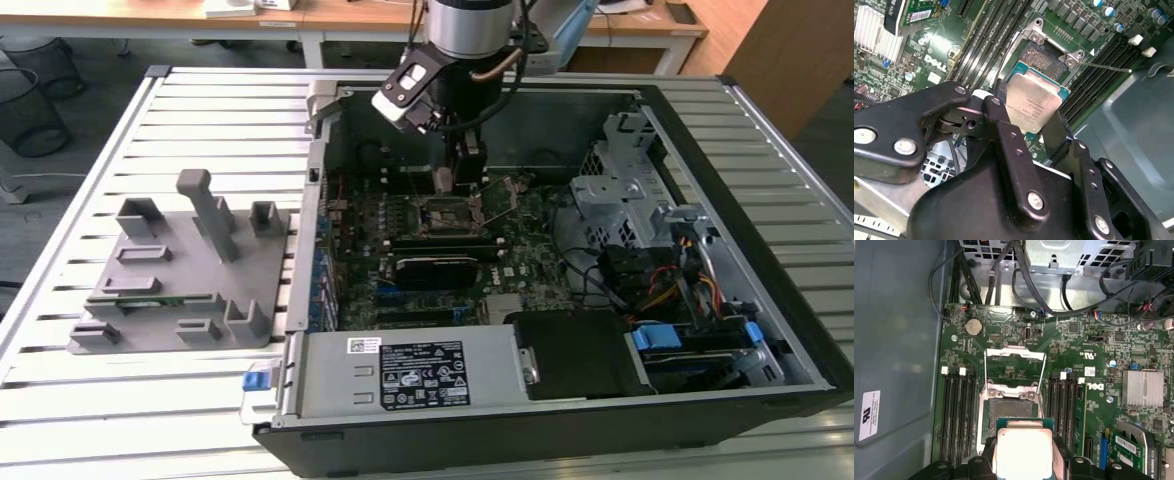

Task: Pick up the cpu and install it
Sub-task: 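Place the cpu into insertion slot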

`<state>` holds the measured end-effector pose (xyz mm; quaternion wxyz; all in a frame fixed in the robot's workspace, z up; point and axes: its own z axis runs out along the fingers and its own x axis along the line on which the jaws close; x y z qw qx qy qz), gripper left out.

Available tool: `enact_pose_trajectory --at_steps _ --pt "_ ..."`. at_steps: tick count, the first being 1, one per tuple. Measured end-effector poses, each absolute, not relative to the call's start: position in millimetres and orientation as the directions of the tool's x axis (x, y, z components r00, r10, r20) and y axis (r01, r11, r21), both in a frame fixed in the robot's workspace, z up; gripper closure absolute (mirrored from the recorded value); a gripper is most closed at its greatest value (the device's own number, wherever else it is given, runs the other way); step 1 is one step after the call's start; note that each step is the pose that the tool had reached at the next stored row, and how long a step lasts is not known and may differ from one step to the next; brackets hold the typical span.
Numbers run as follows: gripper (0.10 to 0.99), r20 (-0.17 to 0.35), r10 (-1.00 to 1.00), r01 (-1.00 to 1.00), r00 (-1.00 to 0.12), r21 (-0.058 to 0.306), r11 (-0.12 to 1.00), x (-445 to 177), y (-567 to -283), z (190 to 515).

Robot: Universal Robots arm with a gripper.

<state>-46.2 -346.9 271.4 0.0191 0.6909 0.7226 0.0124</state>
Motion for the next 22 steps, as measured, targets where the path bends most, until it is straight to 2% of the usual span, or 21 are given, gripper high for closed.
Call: enact_pose_trajectory --at_steps 22 --pt "0.561 -0.010 0.999 0.998 -0.042 0.044 0.043 -45 -343 249"
